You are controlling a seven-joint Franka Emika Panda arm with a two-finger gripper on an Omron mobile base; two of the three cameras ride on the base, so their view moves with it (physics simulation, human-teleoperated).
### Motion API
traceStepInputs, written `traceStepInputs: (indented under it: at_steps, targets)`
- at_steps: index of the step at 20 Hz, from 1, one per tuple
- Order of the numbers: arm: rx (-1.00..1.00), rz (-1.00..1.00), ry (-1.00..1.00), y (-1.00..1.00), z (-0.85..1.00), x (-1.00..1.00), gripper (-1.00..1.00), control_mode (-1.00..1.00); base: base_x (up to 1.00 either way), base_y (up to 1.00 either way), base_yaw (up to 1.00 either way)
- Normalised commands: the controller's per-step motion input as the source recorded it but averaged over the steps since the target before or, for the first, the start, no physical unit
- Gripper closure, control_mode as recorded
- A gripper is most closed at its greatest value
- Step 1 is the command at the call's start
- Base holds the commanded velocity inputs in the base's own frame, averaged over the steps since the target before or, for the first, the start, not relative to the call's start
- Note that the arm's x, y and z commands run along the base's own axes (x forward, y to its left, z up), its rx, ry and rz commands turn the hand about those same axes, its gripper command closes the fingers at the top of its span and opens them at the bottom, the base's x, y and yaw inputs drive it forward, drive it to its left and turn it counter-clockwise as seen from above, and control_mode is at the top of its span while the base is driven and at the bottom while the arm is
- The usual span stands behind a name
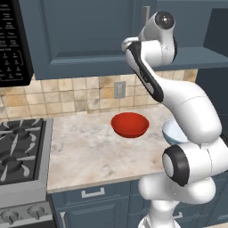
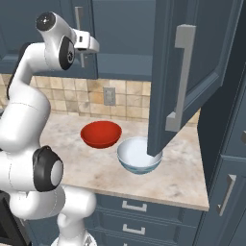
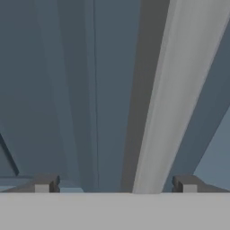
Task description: Open the cabinet. Pick the bowls from the counter and place them in the cabinet. Then close the cabinet.
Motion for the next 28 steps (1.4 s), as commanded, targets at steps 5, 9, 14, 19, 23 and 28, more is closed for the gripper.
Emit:
traceStepInputs:
  at_steps: [5, 9, 14, 19, 23, 28]
  targets:
    - [0.0, 0.01, 0.0, 0.01, -0.25, 0.5, 1.0, -1.0, 0.0, 0.0, 0.0]
    - [0.0, 0.0, 0.0, 0.04, -0.18, 0.35, 1.0, -1.0, 0.0, 0.0, 0.0]
    - [0.0, 0.0, 0.0, 0.0, 0.0, 0.05, 1.0, -1.0, 0.0, 0.0, 0.0]
    - [0.0, 0.0, 0.0, 0.0, 0.0, 0.0, 1.0, -1.0, 0.0, 0.0, 0.0]
    - [0.0, 0.0, 0.0, 0.03, 0.0, 0.0, 1.0, -1.0, 0.0, 0.0, 0.0]
    - [0.0, 0.0, -0.01, 0.51, 0.0, -0.19, 1.0, -1.0, 0.0, 0.0, 0.0]
